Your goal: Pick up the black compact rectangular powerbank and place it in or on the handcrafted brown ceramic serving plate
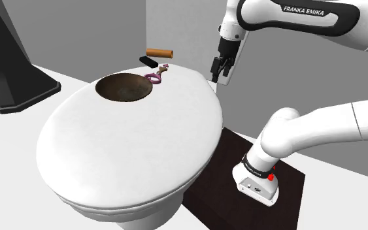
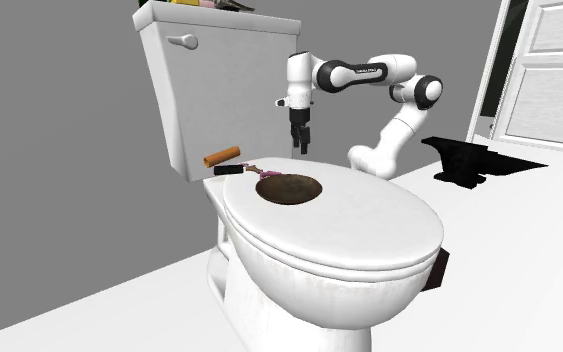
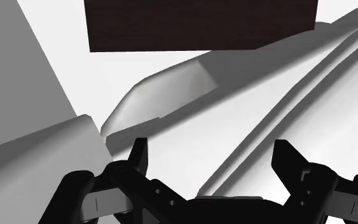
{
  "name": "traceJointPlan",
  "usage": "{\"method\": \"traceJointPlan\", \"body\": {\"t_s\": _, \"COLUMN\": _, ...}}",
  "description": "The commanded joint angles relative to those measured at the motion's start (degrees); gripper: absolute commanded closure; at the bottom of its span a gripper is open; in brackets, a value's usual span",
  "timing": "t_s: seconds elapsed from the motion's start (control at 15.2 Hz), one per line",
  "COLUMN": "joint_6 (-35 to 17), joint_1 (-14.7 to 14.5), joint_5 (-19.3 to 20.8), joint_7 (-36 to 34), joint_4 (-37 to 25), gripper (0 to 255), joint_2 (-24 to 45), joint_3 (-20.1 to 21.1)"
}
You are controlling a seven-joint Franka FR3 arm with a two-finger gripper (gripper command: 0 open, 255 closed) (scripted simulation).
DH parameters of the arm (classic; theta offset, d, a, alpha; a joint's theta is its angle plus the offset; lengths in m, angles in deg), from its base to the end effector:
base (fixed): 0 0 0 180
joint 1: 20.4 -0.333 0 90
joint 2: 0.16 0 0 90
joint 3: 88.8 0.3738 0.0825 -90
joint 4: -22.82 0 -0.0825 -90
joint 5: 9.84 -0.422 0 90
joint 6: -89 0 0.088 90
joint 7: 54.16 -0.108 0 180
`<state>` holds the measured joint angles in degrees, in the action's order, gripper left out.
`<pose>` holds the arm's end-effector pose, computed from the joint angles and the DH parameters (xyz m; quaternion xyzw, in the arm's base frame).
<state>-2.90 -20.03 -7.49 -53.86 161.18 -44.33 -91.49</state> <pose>0.3086 -0.0254 0.5983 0.9997 -0.0160 -0.0203 0.0037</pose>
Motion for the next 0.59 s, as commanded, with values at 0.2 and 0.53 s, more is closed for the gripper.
{"method": "traceJointPlan", "body": {"t_s": 0.2, "joint_6": -2.12, "joint_1": -0.84, "joint_5": -1.52, "joint_7": -2.09, "joint_4": -4.36, "gripper": 0, "joint_2": 6.27, "joint_3": 1.49}}
{"method": "traceJointPlan", "body": {"t_s": 0.53, "joint_6": -4.42, "joint_1": -1.87, "joint_5": -3.32, "joint_7": -5.32, "joint_4": -12.89, "gripper": 0, "joint_2": 16.67, "joint_3": 3.7}}
